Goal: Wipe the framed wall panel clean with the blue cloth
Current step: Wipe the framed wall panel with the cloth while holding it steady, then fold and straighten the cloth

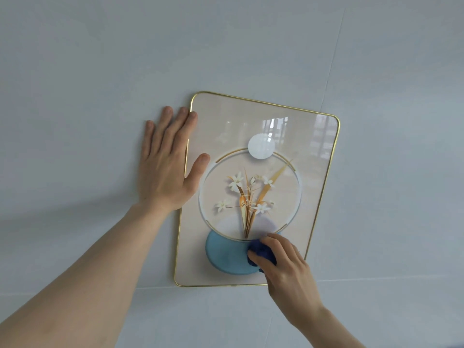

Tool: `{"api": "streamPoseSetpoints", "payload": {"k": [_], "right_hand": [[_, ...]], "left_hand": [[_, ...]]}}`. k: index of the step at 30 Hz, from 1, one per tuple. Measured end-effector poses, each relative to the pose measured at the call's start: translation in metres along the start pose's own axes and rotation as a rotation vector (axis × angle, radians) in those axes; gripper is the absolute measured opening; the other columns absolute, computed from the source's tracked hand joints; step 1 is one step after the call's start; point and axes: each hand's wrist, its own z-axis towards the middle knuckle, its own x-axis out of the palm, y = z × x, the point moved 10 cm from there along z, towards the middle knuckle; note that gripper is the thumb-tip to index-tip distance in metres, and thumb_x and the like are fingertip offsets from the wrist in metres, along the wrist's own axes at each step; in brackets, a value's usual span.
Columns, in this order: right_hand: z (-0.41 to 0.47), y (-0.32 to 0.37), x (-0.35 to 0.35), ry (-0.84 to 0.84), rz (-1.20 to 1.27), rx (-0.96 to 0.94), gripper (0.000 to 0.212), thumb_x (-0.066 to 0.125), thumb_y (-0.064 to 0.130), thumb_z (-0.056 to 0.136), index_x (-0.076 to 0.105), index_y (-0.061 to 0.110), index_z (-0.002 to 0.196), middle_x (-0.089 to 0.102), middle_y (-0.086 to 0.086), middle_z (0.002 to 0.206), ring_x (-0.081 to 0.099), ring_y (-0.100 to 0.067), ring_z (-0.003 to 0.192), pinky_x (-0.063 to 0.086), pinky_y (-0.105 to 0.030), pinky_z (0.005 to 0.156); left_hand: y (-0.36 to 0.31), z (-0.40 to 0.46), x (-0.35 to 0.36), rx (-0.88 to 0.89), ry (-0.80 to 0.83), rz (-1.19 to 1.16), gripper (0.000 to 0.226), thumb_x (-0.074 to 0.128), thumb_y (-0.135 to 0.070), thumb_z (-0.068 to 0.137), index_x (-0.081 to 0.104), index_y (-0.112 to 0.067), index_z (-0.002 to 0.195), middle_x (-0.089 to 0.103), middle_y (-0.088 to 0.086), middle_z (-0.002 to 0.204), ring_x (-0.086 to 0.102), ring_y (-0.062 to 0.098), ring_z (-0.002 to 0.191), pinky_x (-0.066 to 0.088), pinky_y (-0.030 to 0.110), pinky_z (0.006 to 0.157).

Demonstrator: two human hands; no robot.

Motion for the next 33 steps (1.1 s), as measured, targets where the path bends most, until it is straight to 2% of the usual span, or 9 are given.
{"api": "streamPoseSetpoints", "payload": {"k": [6,9,11,14,17,21,24,29,33], "right_hand": [[-0.027,-0.030,-0.018,0.112,0.043,0.204,0.053,0.085,-0.010,0.058,0.074,0.025,0.098,0.067,0.003,0.104,0.063,-0.024,0.097,0.056,-0.028,0.067],[-0.040,-0.044,-0.027,0.147,0.073,0.332,0.048,0.083,-0.010,0.065,0.076,0.025,0.097,0.067,0.003,0.102,0.065,-0.025,0.093,0.053,-0.026,0.057],[-0.048,-0.051,-0.032,0.160,0.119,0.416,0.043,0.077,-0.009,0.074,0.077,0.026,0.098,0.067,0.004,0.102,0.065,-0.024,0.093,0.046,-0.020,0.058],[-0.056,-0.057,-0.039,0.196,0.324,0.626,0.040,0.068,-0.006,0.084,0.077,0.030,0.100,0.064,0.010,0.103,0.066,-0.016,0.093,0.046,-0.018,0.063],[-0.063,-0.058,-0.043,0.239,0.629,0.872,0.039,0.066,-0.002,0.087,0.068,0.034,0.101,0.066,0.013,0.100,0.068,-0.006,0.079,0.047,-0.009,0.054],[-0.065,-0.047,-0.048,0.256,0.834,1.010,0.043,0.076,0.006,0.084,0.057,0.030,0.115,0.067,0.006,0.108,0.066,-0.020,0.103,0.052,-0.026,0.073],[-0.064,-0.034,-0.051,0.281,0.970,1.087,0.049,0.083,0.014,0.082,0.052,0.026,0.118,0.067,0.001,0.111,0.069,-0.021,0.105,0.059,-0.038,0.083],[-0.058,-0.018,-0.061,0.278,1.156,1.136,0.046,0.088,0.020,0.082,0.058,0.016,0.116,0.073,-0.009,0.114,0.075,-0.029,0.102,0.065,-0.047,0.089],[-0.057,0.001,-0.064,0.353,1.367,1.171,0.037,0.078,0.031,0.092,0.064,0.010,0.120,0.077,-0.015,0.113,0.076,-0.035,0.105,0.064,-0.036,0.080]], "left_hand": [[-0.003,-0.003,-0.017,-0.063,0.119,-0.161,0.076,0.040,-0.057,0.097,0.026,-0.020,0.161,0.028,0.007,0.170,0.013,0.025,0.161,0.007,0.050,0.131],[-0.008,-0.024,-0.032,-0.142,0.106,-0.181,0.076,0.044,-0.060,0.094,0.030,-0.021,0.158,0.032,0.008,0.168,0.022,0.024,0.159,0.012,0.051,0.130],[-0.018,-0.043,-0.040,-0.170,0.095,-0.182,0.073,0.049,-0.058,0.093,0.036,-0.021,0.154,0.038,0.008,0.163,0.029,0.024,0.155,0.018,0.051,0.128],[-0.042,-0.070,-0.040,-0.171,0.153,-0.250,0.063,0.060,-0.053,0.089,0.048,-0.023,0.144,0.050,0.001,0.152,0.042,0.020,0.142,0.035,0.045,0.117],[-0.069,-0.097,-0.021,-0.195,0.339,-0.393,0.052,0.063,-0.053,0.086,0.056,-0.032,0.133,0.059,-0.015,0.134,0.055,0.009,0.126,0.047,0.036,0.101],[-0.106,-0.141,0.010,-0.236,0.662,-0.546,0.056,0.069,-0.056,0.078,0.054,-0.045,0.131,0.058,-0.027,0.129,0.059,-0.004,0.115,0.052,0.038,0.101],[-0.128,-0.165,0.022,-0.252,0.819,-0.627,0.059,0.076,-0.054,0.083,0.051,-0.047,0.136,0.057,-0.026,0.136,0.059,-0.001,0.120,0.053,0.036,0.103],[-0.140,-0.171,0.017,-0.291,0.839,-0.697,0.041,0.078,-0.038,0.087,0.061,-0.043,0.124,0.073,-0.021,0.115,0.068,0.003,0.109,0.058,0.040,0.099],[-0.132,-0.162,0.005,-0.363,0.776,-0.656,0.021,0.070,-0.047,0.090,0.067,-0.038,0.109,0.078,-0.016,0.099,0.073,0.009,0.094,0.062,0.044,0.088]]}}
